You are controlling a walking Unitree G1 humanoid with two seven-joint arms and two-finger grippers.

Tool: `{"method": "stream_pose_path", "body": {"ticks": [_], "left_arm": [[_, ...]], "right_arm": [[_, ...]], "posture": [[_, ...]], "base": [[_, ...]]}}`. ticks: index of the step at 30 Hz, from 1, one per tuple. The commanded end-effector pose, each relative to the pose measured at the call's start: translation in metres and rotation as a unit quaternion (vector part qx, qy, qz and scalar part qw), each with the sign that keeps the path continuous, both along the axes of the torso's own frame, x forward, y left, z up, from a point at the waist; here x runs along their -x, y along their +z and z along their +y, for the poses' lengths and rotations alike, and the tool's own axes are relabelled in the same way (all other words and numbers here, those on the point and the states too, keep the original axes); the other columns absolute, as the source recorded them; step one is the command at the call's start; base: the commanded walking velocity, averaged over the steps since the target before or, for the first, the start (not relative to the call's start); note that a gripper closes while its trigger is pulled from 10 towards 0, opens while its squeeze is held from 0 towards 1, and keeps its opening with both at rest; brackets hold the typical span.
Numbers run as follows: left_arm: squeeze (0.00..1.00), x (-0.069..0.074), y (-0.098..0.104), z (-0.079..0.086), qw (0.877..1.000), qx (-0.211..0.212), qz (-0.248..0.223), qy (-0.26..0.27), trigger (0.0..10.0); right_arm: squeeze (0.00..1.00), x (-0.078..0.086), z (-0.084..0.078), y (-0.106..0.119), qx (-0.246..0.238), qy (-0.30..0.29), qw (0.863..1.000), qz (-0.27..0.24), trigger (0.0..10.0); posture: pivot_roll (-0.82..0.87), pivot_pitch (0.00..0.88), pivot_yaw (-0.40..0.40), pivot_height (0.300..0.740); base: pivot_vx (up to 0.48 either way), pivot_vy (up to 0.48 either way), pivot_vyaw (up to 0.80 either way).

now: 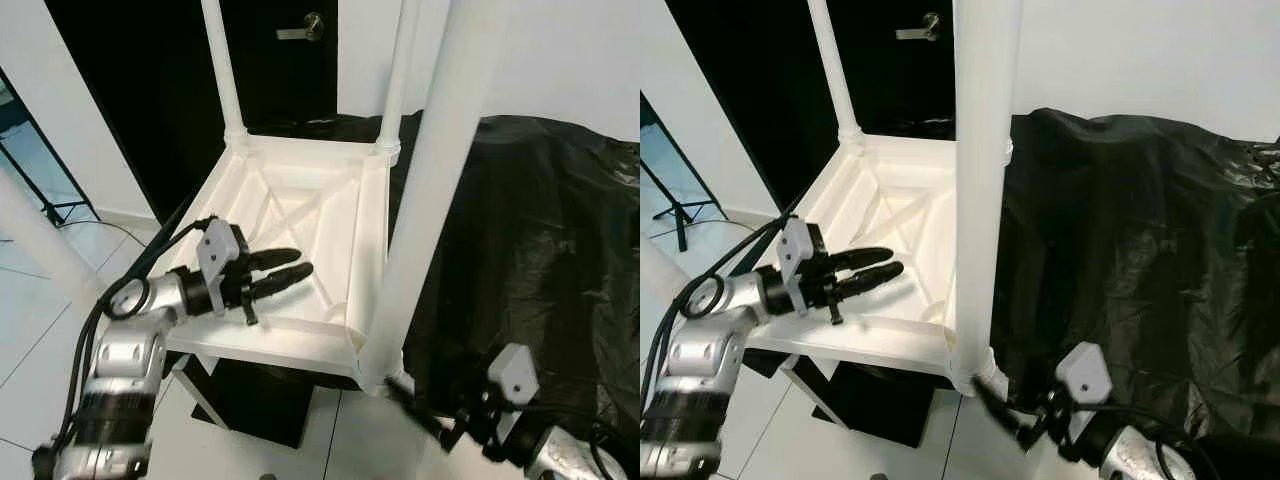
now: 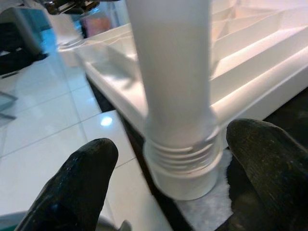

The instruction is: Building children table

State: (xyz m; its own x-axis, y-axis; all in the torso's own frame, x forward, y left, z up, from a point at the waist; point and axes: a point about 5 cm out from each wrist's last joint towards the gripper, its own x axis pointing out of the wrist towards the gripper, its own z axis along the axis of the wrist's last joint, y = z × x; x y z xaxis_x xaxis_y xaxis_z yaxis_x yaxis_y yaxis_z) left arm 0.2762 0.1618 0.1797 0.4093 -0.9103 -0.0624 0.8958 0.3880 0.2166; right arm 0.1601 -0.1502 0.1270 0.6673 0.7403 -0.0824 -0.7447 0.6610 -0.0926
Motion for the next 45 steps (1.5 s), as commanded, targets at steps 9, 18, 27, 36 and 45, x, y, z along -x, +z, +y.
{"method": "stream_pose_path", "body": {"ticks": [9, 18, 27, 36, 45], "left_arm": [[0.0, 0.021, -0.005, -0.007, 0.997, 0.028, 0.007, 0.072, 10.0], [0.0, 0.042, -0.019, -0.024, 0.998, 0.025, 0.053, 0.03, 10.0], [0.0, 0.057, -0.038, -0.034, 0.996, -0.007, 0.086, 0.022, 10.0], [0.0, 0.056, -0.033, -0.041, 0.996, 0.001, 0.078, 0.05, 10.0], [0.0, 0.05, -0.031, -0.051, 0.994, 0.032, 0.081, 0.066, 10.0]], "right_arm": [[0.0, -0.036, 0.004, 0.012, 0.007, 0.043, 0.998, -0.036, 10.0], [0.0, -0.055, 0.012, 0.012, -0.001, 0.052, 0.997, -0.053, 10.0], [0.0, -0.086, 0.009, 0.007, 0.014, 0.023, 0.998, -0.055, 0.0], [0.0, -0.102, -0.004, -0.002, 0.018, -0.092, 0.995, -0.045, 0.0], [0.0, -0.107, -0.008, -0.006, 0.008, -0.279, 0.959, -0.053, 0.0]], "posture": [[0.04, 0.0, -0.005, 0.74], [0.05, 0.0, -0.006, 0.74], [0.05, 0.0, -0.013, 0.74], [0.03, 0.0, 0.0, 0.74], [0.0, 0.0, 0.023, 0.74]], "base": [[0.0, 0.0, 0.0], [0.0, 0.0, 0.0], [0.0, 0.0, 0.0], [0.0, 0.0, 0.0], [0.0, 0.0, 0.0]]}}
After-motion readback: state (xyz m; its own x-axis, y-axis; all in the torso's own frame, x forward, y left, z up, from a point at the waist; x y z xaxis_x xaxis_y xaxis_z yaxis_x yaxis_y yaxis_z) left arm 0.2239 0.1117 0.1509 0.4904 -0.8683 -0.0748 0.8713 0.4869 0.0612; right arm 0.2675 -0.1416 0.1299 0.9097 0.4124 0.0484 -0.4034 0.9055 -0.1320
